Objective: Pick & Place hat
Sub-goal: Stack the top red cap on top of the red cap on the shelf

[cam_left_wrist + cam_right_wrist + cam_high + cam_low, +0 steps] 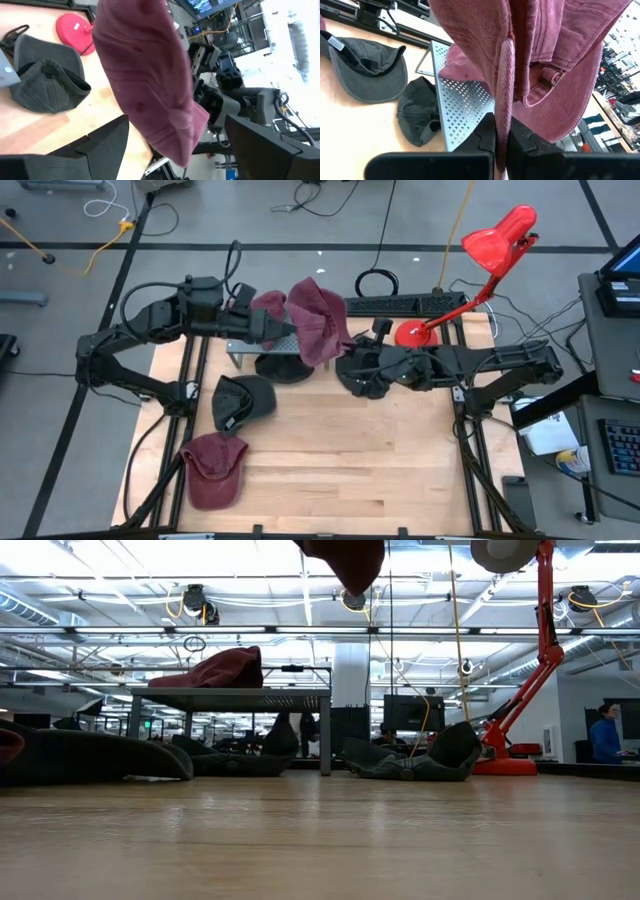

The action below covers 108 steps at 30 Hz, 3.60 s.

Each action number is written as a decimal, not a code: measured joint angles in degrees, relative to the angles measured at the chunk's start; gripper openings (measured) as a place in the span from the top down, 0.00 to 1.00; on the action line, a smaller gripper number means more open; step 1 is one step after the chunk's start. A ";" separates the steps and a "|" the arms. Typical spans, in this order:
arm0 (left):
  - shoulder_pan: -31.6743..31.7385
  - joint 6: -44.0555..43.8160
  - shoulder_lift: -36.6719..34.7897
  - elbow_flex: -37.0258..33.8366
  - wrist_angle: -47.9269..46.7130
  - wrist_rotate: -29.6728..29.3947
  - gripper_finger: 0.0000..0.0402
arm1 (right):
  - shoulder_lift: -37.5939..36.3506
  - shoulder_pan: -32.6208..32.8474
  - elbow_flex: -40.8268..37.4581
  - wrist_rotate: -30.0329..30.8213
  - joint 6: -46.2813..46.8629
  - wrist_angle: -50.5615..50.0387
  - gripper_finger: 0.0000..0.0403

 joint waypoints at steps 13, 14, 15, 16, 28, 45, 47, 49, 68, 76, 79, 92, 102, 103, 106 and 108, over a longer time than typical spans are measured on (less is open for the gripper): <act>0.17 -5.27 5.74 0.02 0.03 1.20 0.32 | 0.00 0.00 0.00 -0.03 0.24 -0.78 0.98; 0.20 -5.13 5.68 0.02 0.07 0.62 0.35 | 0.00 0.00 0.00 0.00 0.26 -1.10 0.98; 0.22 -5.02 5.57 0.02 0.22 -0.06 0.38 | 0.00 0.00 0.00 0.05 0.26 -1.48 0.98; 0.23 -4.75 5.49 0.02 0.50 -0.67 0.41 | 0.00 0.00 0.00 0.05 0.28 -1.83 0.98; 0.39 -4.09 4.67 0.02 4.50 0.78 0.63 | 0.00 0.00 0.00 0.08 2.97 -4.15 0.98; 0.50 -3.07 2.38 0.02 3.02 -1.09 0.84 | 0.00 -0.81 0.00 0.08 2.43 -3.91 0.98; 0.50 -3.07 2.38 0.02 3.03 -0.55 0.85 | 0.00 -0.81 0.00 0.01 2.51 -3.98 0.98; 0.48 -3.06 2.51 0.02 3.03 -1.04 0.84 | 0.00 -0.81 0.00 -0.01 2.43 -3.94 0.98; 0.50 -1.30 2.64 0.02 3.07 -2.94 0.56 | 0.00 -0.83 0.00 -0.06 1.73 -3.89 0.98; 0.50 -1.72 2.64 0.02 2.96 -2.91 0.70 | -0.02 -0.83 0.00 -0.06 1.88 -3.89 0.98; 0.79 -1.91 2.64 0.02 2.40 -2.80 0.81 | -0.02 -0.83 0.00 -0.06 1.90 -3.89 0.98; 3.51 -2.87 2.64 0.00 1.31 0.09 0.99 | -0.04 -0.72 0.00 -2.84 0.89 -3.93 0.98; 3.65 -2.23 2.64 0.00 -0.36 2.80 1.00 | -0.04 -0.69 0.00 -3.03 -1.62 -4.11 0.96; 3.77 -2.25 2.64 0.00 -1.39 3.47 1.00 | -0.04 -0.46 0.00 -3.04 -1.59 -4.40 0.94; 4.39 -2.43 2.50 0.00 -5.87 5.82 1.00 | -0.41 0.76 -0.02 -2.79 -0.73 -6.41 0.86; 4.95 -2.45 2.39 -0.02 -9.03 7.40 1.00 | -0.74 1.51 -0.02 -3.07 1.30 -8.49 0.79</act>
